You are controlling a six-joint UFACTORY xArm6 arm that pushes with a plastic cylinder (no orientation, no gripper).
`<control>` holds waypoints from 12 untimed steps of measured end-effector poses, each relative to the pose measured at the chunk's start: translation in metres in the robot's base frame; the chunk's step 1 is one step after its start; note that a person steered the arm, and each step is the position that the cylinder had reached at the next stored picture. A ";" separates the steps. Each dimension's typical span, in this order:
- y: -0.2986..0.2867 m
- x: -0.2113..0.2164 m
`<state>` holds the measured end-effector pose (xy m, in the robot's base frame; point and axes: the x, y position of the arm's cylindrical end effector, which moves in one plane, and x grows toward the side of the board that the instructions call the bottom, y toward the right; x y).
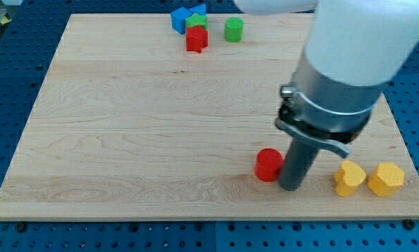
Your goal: Push the red circle into the green circle
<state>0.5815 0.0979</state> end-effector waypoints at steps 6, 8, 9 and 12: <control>-0.085 -0.095; -0.142 -0.101; -0.157 -0.116; -0.149 -0.164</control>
<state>0.4174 -0.0507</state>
